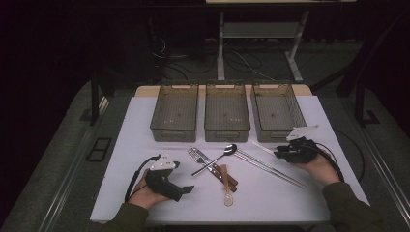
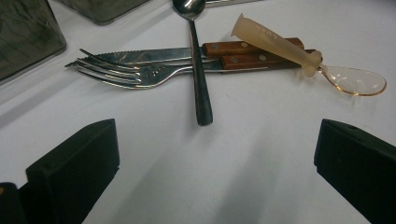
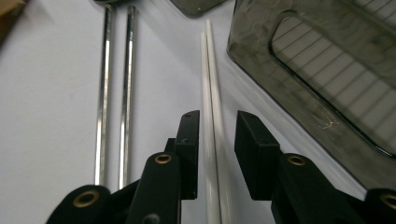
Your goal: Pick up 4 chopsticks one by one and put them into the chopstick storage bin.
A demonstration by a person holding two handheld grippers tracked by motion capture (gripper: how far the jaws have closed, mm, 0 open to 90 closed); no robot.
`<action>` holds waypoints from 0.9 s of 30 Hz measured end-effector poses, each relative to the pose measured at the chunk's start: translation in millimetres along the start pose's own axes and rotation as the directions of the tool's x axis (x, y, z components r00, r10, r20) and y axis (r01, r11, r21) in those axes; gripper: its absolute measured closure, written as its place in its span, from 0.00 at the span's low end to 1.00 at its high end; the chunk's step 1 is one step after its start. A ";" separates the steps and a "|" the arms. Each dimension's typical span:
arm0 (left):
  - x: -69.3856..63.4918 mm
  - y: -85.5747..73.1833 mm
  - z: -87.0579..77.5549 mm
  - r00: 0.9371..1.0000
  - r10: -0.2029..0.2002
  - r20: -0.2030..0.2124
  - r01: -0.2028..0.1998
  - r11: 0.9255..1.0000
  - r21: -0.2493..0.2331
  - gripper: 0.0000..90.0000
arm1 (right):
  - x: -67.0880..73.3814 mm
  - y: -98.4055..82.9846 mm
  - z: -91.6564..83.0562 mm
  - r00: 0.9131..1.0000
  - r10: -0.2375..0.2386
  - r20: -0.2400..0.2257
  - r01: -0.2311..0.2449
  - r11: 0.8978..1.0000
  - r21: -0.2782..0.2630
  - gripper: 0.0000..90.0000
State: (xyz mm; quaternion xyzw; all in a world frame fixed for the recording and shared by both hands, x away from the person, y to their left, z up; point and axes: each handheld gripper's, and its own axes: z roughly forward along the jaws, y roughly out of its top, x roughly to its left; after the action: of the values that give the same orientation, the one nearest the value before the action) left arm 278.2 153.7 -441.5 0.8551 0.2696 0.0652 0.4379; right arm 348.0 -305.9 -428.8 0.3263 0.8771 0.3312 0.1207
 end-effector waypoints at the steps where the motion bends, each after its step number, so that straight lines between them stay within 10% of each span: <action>1: 0.1 0.0 0.1 1.000 0.000 0.000 0.000 1.000 0.000 0.00 | 0.2 -1.5 -5.4 1.000 -0.002 0.001 0.002 1.000 0.001 0.80; 11: -0.5 0.2 0.3 1.000 0.002 0.001 -0.002 1.000 0.000 0.00 | -1.2 -35.4 -35.5 1.000 0.018 0.024 -0.019 0.999 0.041 0.87; 27: -0.6 0.2 0.4 1.000 0.003 0.002 -0.003 1.000 0.002 0.00 | 0.6 -39.9 -26.6 1.000 0.000 0.000 0.000 0.997 0.083 0.91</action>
State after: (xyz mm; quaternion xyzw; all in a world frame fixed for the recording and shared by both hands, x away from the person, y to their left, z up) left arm 277.9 153.0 -441.5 0.8561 0.2680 0.0647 0.4371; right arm 316.5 -341.5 -435.1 0.3310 0.8901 0.2945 0.1068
